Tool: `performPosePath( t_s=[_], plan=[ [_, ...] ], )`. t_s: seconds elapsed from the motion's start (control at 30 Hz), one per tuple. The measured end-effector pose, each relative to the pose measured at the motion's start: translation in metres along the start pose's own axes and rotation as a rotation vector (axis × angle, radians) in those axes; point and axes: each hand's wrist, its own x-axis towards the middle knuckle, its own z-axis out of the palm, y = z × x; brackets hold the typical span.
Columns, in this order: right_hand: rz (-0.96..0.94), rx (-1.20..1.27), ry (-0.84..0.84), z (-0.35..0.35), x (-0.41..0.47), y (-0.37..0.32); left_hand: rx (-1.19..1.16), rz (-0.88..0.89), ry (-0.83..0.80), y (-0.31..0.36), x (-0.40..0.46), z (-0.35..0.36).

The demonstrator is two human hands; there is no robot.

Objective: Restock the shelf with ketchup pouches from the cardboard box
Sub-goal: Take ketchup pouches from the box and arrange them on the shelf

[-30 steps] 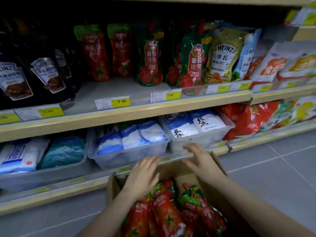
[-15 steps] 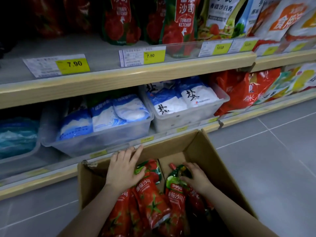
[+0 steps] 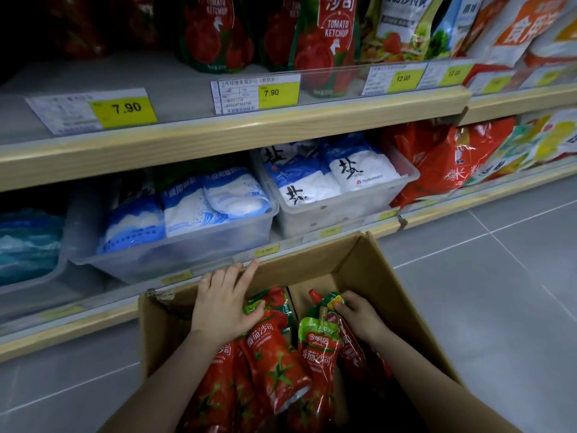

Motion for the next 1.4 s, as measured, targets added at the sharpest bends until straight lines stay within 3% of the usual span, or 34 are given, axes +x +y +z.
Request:
performPosePath(
  t_s=[0.17, 0.37, 0.47, 0.6, 0.67, 0.73, 0.87, 1.07, 1.23, 1.4],
  plan=[
    [-0.195, 0.166, 0.027, -0.020, -0.028, -0.031, -0.093, 0.010, -0.032, 0.001, 0.001, -0.015],
    [-0.348, 0.250, -0.020, -0.039, -0.062, -0.073, -0.301, -0.074, -0.271, 0.005, 0.003, -0.045],
    [-0.391, 0.349, -0.041, -0.041, -0.074, -0.108, -0.537, -0.132, -0.347, 0.015, 0.011, -0.063],
    [-0.407, 0.455, -0.102, -0.032, -0.089, -0.149, -1.041, -0.262, -0.402, 0.046, 0.030, -0.091],
    [-0.419, 0.542, -0.138, -0.029, -0.096, -0.164, -1.151, -0.347, -0.381, 0.053, 0.039, -0.102],
    [-0.471, 0.538, -0.138, -0.032, -0.102, -0.179, -1.148, -0.382, -0.356, 0.050, 0.045, -0.108],
    [-0.558, 0.287, -0.052, -0.040, -0.107, -0.200, -1.027, -0.347, -0.344, 0.043, 0.049, -0.115],
    [-0.563, 0.230, -0.012, -0.046, -0.106, -0.222, -0.931, -0.280, -0.356, 0.041, 0.046, -0.122],
    [-0.777, 0.142, -0.075, -0.059, -0.106, -0.222, -0.982, -0.360, -0.266, 0.032, 0.049, -0.127],
    [-0.899, -0.063, 0.258, -0.098, -0.095, -0.237, -1.013, -0.409, -0.173, 0.020, 0.069, -0.149]
  ],
)
